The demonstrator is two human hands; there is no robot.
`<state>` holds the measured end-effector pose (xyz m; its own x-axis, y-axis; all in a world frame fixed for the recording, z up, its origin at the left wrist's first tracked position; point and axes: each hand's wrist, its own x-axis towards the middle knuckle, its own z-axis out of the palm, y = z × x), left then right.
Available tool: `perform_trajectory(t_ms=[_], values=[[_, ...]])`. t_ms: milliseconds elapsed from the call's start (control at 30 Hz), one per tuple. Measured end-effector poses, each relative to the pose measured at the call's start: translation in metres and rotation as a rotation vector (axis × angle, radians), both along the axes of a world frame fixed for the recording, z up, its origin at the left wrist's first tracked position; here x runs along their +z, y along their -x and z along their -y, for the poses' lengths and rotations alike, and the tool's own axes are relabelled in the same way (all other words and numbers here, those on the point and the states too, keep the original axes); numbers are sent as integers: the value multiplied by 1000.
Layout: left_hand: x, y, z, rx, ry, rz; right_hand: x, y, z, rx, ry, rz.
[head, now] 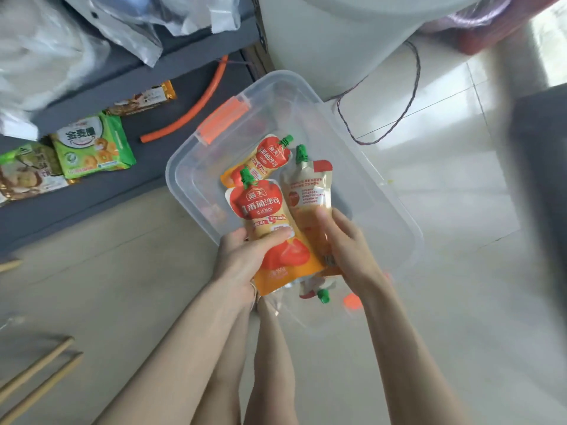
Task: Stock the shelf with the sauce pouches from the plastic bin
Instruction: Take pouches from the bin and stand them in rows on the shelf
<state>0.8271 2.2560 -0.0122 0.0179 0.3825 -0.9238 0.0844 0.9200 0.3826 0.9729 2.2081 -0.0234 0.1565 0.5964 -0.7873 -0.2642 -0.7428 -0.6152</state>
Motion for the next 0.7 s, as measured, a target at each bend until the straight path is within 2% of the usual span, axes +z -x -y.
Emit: perform_trajectory(t_ms=[167, 300, 500, 700], values=[[97, 26, -2, -9, -281, 135, 81, 24, -6, -18, -59, -123], [171, 54, -1, -31, -467, 157, 157, 43, -16, 46, -167, -217], [290, 108, 10, 108, -622, 188, 281, 80, -33, 266, -352, -311], [386, 157, 5, 207, -865, 146, 377, 137, -70, 480, -482, -214]])
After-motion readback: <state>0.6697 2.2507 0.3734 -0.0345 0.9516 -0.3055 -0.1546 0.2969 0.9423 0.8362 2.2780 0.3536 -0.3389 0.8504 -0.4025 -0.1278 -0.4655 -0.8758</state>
